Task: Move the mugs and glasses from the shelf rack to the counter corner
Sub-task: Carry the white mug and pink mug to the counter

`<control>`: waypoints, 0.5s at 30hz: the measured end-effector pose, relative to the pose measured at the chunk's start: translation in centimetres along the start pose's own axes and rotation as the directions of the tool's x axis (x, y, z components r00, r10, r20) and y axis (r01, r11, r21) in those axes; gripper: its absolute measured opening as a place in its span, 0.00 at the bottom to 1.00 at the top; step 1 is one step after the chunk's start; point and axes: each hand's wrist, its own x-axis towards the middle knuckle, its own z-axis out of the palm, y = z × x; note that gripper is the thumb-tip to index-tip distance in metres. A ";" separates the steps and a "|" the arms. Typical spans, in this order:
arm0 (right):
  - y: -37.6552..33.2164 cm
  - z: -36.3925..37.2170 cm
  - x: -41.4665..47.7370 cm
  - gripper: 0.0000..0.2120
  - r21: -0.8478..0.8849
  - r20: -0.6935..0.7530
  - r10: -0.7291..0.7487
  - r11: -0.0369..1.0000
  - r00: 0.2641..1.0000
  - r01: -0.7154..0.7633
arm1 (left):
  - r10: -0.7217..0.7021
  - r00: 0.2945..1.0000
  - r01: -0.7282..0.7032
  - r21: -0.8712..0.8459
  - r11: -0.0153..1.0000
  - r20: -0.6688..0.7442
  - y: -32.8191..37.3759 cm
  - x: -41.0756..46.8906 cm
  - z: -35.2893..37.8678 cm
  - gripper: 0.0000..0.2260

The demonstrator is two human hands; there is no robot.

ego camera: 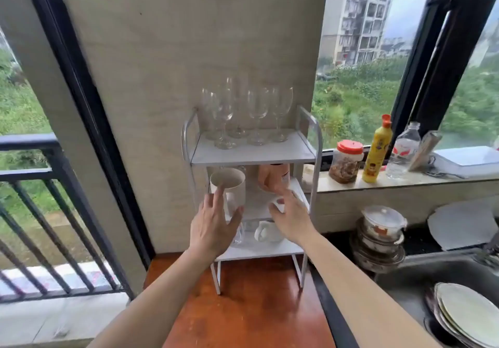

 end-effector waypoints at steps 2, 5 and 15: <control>-0.2 1.1 2.1 0.21 0.067 -0.050 0.034 0.997 0.998 -0.031 | -0.030 0.999 0.024 -0.144 0.989 -0.040 -0.6 0.8 0.9 0.27; -0.9 2.2 4.4 0.18 0.173 -0.052 0.116 0.979 0.992 -0.106 | -0.057 0.998 0.051 -0.283 0.958 -0.011 -1.0 1.1 1.7 0.22; -1.7 4.1 7.0 0.10 0.674 0.133 0.374 0.644 0.918 -0.361 | -0.181 0.948 0.319 -0.819 0.478 0.263 0.4 1.5 1.8 0.18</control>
